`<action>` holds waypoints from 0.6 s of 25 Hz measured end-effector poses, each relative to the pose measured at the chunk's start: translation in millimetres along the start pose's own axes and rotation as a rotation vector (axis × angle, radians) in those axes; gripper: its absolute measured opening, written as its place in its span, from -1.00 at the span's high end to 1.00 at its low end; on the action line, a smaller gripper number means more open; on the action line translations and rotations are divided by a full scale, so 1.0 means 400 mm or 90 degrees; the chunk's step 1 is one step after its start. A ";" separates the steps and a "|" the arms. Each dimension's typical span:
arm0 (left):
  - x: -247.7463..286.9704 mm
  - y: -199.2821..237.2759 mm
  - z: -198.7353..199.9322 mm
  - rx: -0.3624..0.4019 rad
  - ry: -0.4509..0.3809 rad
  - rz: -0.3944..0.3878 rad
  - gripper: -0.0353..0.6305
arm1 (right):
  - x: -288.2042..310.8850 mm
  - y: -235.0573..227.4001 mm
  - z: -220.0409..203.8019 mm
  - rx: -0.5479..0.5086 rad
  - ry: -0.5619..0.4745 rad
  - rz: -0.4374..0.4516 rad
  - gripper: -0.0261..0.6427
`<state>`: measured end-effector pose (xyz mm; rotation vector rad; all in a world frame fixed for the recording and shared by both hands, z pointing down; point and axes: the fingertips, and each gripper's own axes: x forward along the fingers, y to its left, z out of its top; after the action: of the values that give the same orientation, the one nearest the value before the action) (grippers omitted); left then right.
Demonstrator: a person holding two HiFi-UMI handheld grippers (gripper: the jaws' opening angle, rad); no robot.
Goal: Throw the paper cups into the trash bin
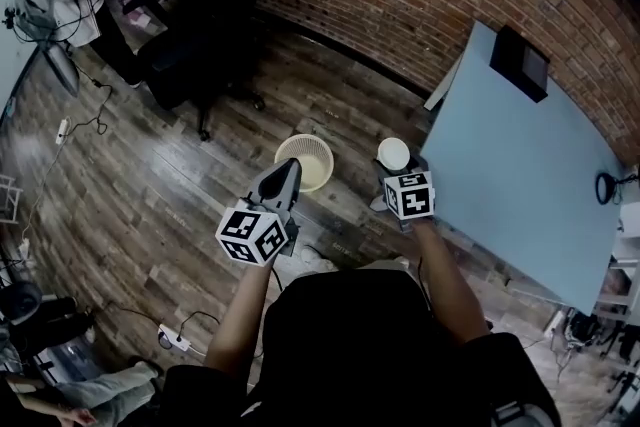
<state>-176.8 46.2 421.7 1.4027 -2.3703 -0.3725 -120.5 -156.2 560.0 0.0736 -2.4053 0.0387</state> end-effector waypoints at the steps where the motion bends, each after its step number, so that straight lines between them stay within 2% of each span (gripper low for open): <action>1: -0.013 0.014 0.007 -0.001 -0.004 -0.001 0.87 | 0.003 0.017 0.002 0.003 -0.001 0.000 0.02; 10: -0.080 0.116 -0.006 -0.028 -0.005 0.007 0.87 | 0.044 0.173 0.011 -0.036 0.017 0.030 0.02; 15: -0.085 0.142 -0.009 -0.042 -0.005 0.013 0.87 | 0.067 0.216 0.032 -0.063 0.021 0.050 0.02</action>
<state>-204.7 102.7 441.9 1.3493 -2.3553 -0.4469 -154.6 -71.8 567.8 -0.0667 -2.3725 -0.0416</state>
